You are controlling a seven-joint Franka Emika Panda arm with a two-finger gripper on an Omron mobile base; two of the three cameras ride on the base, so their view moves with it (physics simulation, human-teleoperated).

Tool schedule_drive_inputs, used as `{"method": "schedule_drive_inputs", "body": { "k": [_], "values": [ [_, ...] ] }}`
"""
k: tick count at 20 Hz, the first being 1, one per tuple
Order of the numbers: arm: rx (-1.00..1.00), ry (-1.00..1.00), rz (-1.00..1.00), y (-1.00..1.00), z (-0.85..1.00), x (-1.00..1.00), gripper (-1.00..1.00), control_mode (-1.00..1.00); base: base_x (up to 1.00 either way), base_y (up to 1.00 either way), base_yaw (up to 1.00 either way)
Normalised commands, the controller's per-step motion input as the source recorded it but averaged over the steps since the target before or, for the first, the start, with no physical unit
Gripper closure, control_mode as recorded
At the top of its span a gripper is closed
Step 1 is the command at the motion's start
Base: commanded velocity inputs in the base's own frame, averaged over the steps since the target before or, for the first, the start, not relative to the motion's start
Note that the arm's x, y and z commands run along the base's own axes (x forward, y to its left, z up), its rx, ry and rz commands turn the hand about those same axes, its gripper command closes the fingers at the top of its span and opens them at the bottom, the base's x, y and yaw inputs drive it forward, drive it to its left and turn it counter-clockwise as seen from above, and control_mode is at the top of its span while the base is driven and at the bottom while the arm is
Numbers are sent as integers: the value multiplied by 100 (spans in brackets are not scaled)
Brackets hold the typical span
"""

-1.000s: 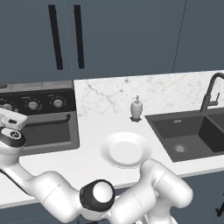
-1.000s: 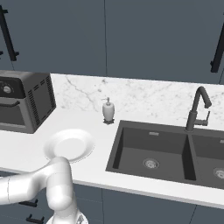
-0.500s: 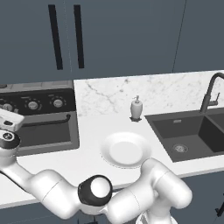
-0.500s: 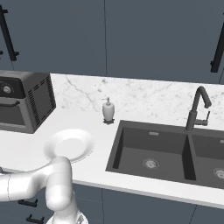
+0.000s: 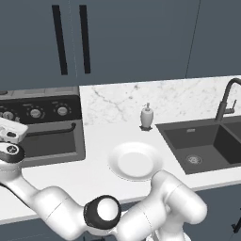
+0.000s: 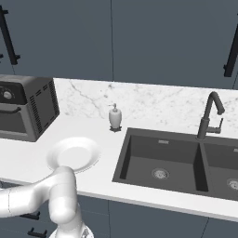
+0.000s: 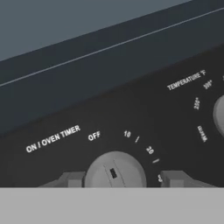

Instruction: Pick up the kebab skewer and baguette bread, and place them inside the toaster oven. Close the toaster oven door and start by setting the timer.

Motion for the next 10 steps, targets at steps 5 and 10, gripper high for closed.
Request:
{"method": "schedule_drive_inputs", "body": {
  "k": [5,10],
  "values": [
    [49,-30,-25,29,2,-40,100,-100,0,0,0],
    [51,-31,-28,40,10,-46,100,-100,0,0,0]
  ]
}}
